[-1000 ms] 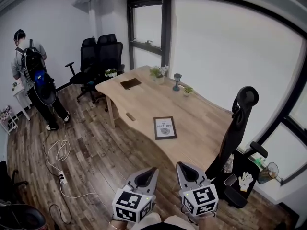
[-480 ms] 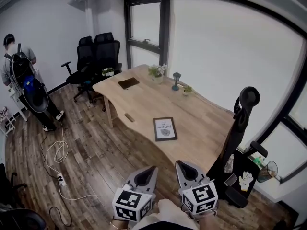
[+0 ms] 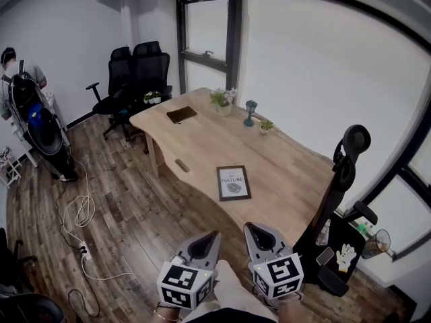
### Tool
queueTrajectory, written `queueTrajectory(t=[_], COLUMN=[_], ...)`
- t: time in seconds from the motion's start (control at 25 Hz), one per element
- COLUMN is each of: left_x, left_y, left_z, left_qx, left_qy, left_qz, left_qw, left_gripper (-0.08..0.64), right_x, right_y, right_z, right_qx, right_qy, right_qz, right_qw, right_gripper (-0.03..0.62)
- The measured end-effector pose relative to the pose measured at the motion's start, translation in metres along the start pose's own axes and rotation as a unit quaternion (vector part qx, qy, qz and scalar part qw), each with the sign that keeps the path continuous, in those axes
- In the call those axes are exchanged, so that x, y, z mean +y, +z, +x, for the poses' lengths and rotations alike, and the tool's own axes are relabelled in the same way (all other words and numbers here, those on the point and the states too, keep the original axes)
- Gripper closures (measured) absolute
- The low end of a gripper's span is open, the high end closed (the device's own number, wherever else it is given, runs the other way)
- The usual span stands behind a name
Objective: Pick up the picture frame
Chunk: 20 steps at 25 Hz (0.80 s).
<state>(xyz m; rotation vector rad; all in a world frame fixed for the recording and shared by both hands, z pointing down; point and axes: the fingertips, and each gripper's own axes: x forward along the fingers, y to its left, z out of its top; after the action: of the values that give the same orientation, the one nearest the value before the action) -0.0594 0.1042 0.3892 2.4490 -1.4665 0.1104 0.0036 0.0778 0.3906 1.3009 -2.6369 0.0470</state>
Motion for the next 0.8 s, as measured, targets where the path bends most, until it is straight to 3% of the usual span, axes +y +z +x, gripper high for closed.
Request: queueTrajectory(t=[0.8], left_x=[0.046], left_y=[0.003], left_z=[0.083], left_qx=[0.036], left_qy=[-0.028], left_qz=[-0.011], left_qw=[0.9989], left_gripper=[0.551], right_x=[-0.043], right_y=[-0.022], right_z=[0.082], right_qx=[0.051], right_qy=[0.030], right_qz=[0.031], right_qw=[0.998], right_gripper=[0.586])
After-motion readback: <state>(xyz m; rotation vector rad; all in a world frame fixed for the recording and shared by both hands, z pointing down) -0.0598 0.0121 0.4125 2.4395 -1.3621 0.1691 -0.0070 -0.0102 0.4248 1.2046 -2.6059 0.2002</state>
